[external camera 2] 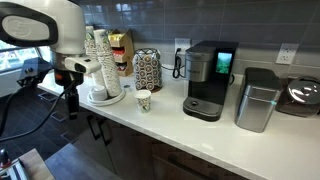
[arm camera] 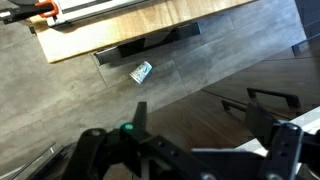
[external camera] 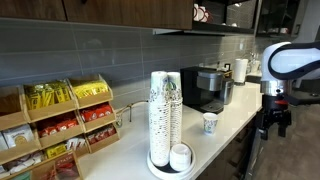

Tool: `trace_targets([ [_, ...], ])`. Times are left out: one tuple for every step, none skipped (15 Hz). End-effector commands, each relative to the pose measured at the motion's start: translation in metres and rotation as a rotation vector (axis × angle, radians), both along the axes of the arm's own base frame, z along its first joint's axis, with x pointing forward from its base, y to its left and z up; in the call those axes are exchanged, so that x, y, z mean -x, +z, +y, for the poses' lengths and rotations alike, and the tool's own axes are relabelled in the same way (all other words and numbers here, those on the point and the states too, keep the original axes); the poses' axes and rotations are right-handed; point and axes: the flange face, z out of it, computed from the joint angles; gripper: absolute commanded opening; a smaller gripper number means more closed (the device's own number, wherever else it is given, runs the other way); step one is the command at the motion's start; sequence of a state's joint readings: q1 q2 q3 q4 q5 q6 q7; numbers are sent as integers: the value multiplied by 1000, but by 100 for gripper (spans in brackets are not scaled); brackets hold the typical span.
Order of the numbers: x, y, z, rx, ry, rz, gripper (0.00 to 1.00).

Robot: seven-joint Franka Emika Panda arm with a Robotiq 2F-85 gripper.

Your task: Put the cup on the coffee maker

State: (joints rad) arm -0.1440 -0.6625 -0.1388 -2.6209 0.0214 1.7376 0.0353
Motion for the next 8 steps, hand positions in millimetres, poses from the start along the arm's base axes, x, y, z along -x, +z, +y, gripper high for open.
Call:
trace_targets([
  [0,0,0,0,0,0,100],
  [0,0,0,0,0,0,100],
  [0,0,0,0,0,0,100],
  [-5,-1,4,2,-17,0,100],
  [-10,-1,7,-8,-41,-8,100],
  [-16,2,8,-24,-73,-36,100],
  [-23,7,9,-25,-111,-98,100],
  [-32,10,9,-26,-154,-160,100],
])
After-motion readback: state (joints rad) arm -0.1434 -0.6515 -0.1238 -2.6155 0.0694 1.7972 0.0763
